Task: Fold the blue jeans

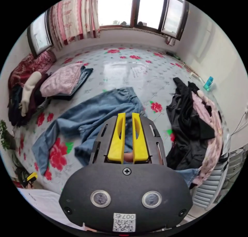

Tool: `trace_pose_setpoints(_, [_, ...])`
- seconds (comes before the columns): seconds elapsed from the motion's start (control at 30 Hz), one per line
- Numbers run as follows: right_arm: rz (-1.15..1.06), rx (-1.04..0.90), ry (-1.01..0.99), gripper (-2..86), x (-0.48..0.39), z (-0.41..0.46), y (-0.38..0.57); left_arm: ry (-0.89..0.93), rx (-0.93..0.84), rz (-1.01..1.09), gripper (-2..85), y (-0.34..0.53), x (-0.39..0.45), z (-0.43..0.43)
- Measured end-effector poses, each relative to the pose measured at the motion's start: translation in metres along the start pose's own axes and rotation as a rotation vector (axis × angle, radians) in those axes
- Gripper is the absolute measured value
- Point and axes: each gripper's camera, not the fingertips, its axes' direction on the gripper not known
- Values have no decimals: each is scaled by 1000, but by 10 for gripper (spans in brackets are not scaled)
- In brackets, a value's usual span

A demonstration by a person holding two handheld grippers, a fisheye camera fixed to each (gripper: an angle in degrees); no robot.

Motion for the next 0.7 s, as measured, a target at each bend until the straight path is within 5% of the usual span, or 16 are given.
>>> trace_pose_setpoints(0.2, [32, -151, -304, -2, -51, 4, 151, -178, -63, 336, 142, -27, 53, 29])
trace_pose_setpoints(0.3, [-53, -230, -374, -2, -81, 0, 182, -274, -263, 487, 156, -41, 79, 76])
trace_pose_setpoints(0.47, [-148, -200, -423, -3, -104, -28, 189, -299, -255, 563, 51, -54, 85, 68])
trace_pose_setpoints(0.57, [-124, -187, -435, -3, -108, -35, 193, 18, -211, 402, 1, -81, 51, 22])
trace_pose_setpoints(0.63, [-116, -186, -445, -3, -112, -41, 196, 440, 39, 268, -2, -99, 8, -61])
trace_pose_setpoints(0.7, [-122, -167, -435, -3, -116, -50, 200, 590, 252, 181, -1, -107, -32, -130])
